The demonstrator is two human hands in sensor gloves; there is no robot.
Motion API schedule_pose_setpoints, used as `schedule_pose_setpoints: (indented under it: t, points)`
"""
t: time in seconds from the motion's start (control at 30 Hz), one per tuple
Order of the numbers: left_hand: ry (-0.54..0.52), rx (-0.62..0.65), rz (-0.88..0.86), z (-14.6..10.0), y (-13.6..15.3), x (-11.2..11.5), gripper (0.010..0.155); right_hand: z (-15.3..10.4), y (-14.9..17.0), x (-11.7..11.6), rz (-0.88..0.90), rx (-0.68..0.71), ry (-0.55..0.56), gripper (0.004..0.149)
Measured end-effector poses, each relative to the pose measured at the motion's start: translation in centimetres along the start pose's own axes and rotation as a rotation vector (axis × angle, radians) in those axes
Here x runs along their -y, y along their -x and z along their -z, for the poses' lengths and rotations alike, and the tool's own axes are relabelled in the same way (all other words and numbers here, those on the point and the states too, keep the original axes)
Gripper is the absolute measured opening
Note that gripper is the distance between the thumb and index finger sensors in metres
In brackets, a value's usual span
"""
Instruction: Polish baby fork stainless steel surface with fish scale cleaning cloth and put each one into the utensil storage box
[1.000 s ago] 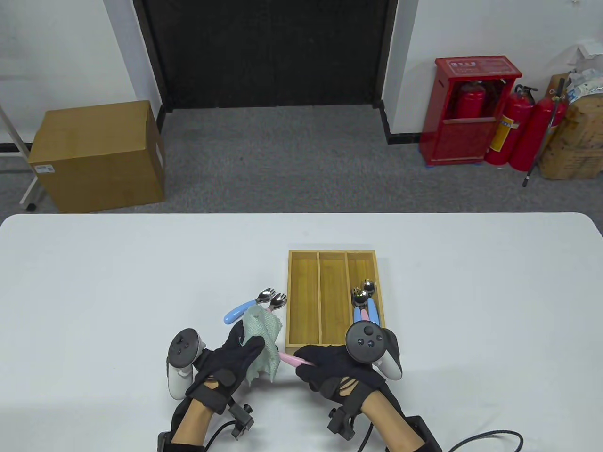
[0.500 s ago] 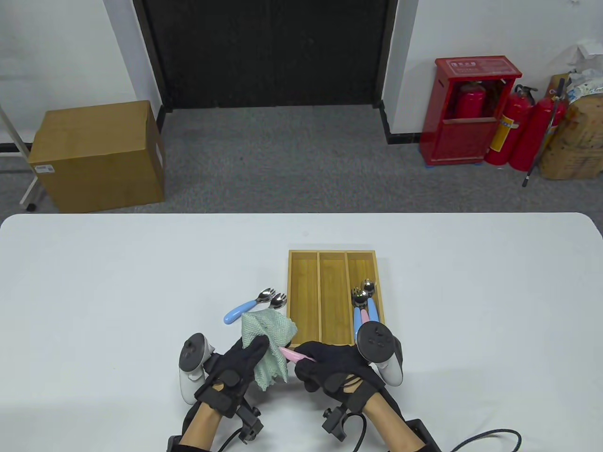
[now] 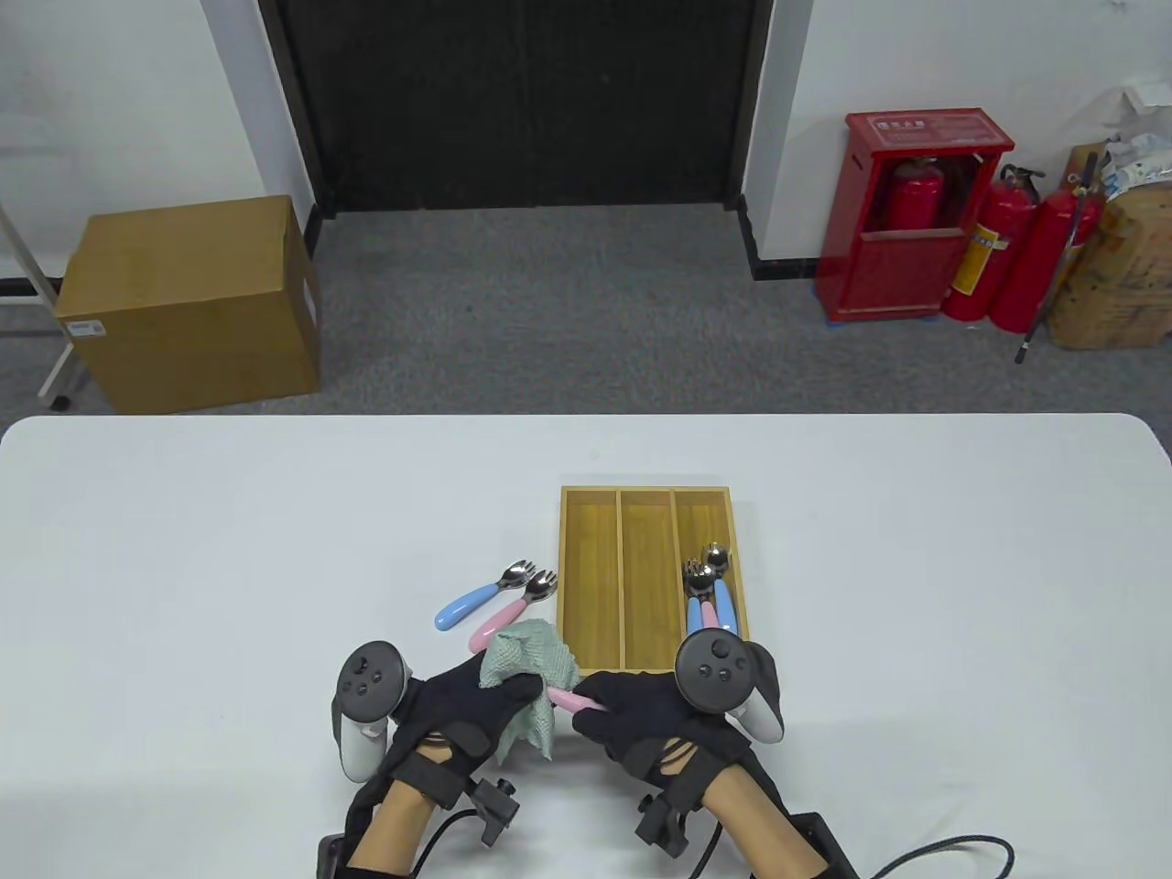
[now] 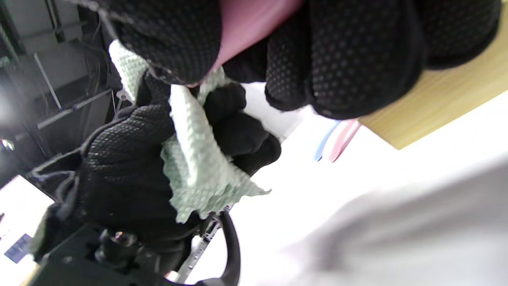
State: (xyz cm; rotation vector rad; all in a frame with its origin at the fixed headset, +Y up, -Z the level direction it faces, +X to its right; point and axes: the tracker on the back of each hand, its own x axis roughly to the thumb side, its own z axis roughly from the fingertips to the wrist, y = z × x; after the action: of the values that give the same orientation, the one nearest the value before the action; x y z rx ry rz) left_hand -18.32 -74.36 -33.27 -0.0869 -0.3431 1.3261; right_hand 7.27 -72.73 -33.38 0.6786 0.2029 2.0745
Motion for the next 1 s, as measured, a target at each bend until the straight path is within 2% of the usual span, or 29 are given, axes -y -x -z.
schedule_pose_setpoints:
  t: [0.17,0.23,0.37,0.5,0.6,0.83,1.0]
  points:
    - [0.053,0.034,0.301,0.1,-1.0,0.0,0.046,-0.1,-0.7,0.3,-0.222,0.063,0.025,0.041]
    - [0.076,0.041,0.369,0.1,-1.1,0.2,0.047,-0.2,-1.0,0.2,-0.328,0.102,0.023,0.041]
    - [0.147,0.045,0.378,0.2,-0.9,0.7,0.047,-0.3,-1.4,0.1,-0.428,0.153,0.031,0.041]
    - [0.158,0.042,0.373,0.2,-0.9,0.8,0.048,-0.3,-1.6,0.1,-0.457,0.168,0.044,0.041]
    - [0.13,0.048,0.382,0.0,-1.0,0.9,0.047,-0.4,-1.5,0.1,-0.454,0.166,0.05,0.041]
    - [-0.027,0.096,0.418,-0.5,-1.8,1.2,0.05,-0.5,-1.2,0.7,-0.384,0.156,0.079,0.042]
    - [-0.042,0.09,0.432,-0.5,-1.4,1.5,0.054,-0.5,-0.8,0.8,-0.355,0.135,0.07,0.044]
